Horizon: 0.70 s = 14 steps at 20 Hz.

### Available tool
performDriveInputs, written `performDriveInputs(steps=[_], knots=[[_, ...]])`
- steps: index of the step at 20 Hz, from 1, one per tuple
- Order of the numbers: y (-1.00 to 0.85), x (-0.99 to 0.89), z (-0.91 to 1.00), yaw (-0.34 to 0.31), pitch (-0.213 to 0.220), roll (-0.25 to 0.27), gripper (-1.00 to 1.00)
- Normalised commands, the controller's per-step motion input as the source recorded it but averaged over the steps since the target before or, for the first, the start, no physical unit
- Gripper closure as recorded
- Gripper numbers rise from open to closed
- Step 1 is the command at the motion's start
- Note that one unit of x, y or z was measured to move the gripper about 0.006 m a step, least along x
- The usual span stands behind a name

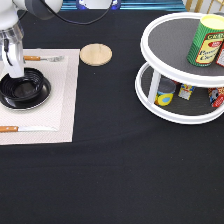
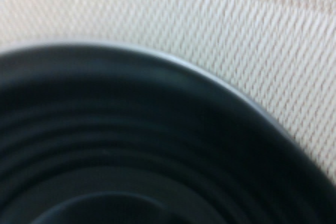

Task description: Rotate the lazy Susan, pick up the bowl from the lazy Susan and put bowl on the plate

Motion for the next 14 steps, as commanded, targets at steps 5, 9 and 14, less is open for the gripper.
performDriveInputs(steps=[5, 9, 14], knots=[[0.10, 0.22, 1.00, 0.000, 0.116, -0.074, -1.00], [0.11, 0.25, 0.63, 0.000, 0.124, -0.067, -1.00], [0.00, 0.00, 0.00, 0.000, 0.000, 0.000, -1.00]])
